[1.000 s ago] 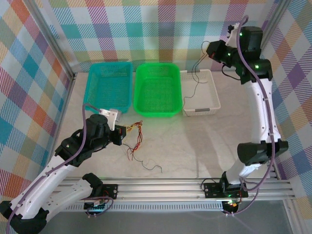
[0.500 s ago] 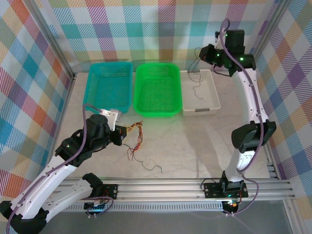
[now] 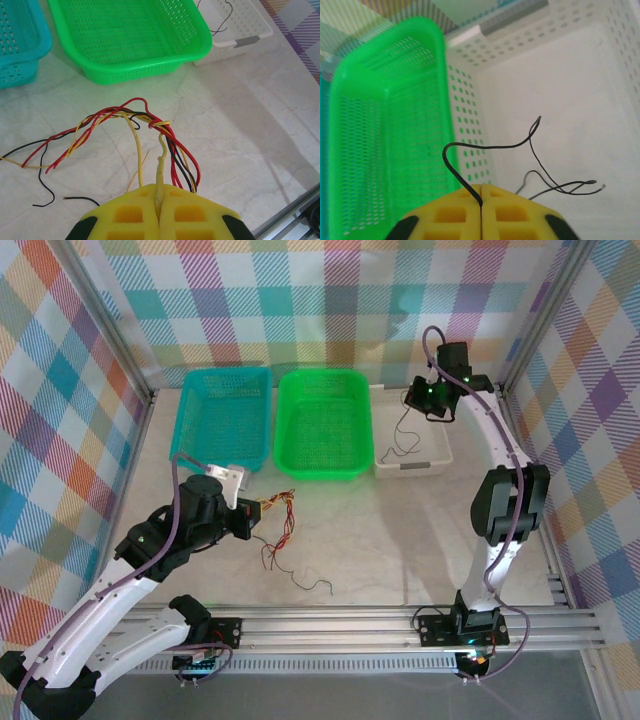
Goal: Untangle the cables
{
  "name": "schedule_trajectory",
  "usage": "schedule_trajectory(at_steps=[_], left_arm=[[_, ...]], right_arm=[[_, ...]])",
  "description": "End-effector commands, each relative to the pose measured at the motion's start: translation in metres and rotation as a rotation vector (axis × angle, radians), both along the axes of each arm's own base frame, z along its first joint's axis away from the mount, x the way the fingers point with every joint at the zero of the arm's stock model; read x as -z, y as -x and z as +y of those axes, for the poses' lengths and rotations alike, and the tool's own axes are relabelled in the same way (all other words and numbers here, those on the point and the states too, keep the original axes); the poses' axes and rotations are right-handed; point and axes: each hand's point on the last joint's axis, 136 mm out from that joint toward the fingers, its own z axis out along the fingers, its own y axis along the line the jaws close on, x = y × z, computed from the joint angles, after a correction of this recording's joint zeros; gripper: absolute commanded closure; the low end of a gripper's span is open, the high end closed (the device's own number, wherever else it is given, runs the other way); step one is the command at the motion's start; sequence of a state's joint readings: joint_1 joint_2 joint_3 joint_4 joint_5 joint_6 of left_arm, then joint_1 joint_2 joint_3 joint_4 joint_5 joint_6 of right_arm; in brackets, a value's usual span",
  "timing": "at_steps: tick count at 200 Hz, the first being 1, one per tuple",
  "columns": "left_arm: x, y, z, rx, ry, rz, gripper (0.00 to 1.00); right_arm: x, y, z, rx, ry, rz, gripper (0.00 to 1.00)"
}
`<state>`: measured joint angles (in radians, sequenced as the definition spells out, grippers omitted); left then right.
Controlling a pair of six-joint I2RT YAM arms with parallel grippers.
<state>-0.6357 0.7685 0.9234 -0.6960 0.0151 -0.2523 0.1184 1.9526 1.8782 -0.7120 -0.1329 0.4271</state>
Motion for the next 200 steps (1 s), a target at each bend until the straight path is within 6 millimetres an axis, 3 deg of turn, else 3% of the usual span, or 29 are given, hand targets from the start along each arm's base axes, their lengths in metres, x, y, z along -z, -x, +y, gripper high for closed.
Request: schedule_trajectory(at_steps=[1,32,66,84,103,142,165,200], left_arm=[[-0.006,-0.003,-0.003,0.013,0.022,-0.031,1.00],[-0.004,-0.003,-0.005,0.020,0.022,-0.022,1.00],[-0.004,-0.004,-0.006,0.023,0.021,-0.021,1.00],[-0.005,-0.004,-0.008,0.028,0.029,-0.019,1.00],[-0.012,-0.003,-0.013,0.042,0.067,-0.017,1.00],[-0.019,-0.001,-0.022,0.075,0.115,-0.010,1.00],[-0.012,-0.001,-0.023,0.083,0.094,0.005,1.00],[-0.007,-0.001,-0.021,0.080,0.078,0.009,1.00]], right_arm=[[0.014,0.007,-0.007,0.011,0.060,0.085,0.78],[-0.001,0.016,-0.006,0.012,0.050,0.070,0.62],[-0.047,0.034,0.004,-0.005,0.000,-0.024,0.52],[-0.075,0.057,0.031,-0.081,-0.070,-0.093,0.50],[-0.092,0.098,0.083,-0.262,-0.186,-0.156,0.48],[-0.080,0.213,0.184,-0.703,-0.419,-0.202,0.45],[-0.055,0.264,0.213,-0.845,-0.484,-0.167,0.50],[-0.030,0.309,0.239,-0.933,-0.469,-0.149,0.48]])
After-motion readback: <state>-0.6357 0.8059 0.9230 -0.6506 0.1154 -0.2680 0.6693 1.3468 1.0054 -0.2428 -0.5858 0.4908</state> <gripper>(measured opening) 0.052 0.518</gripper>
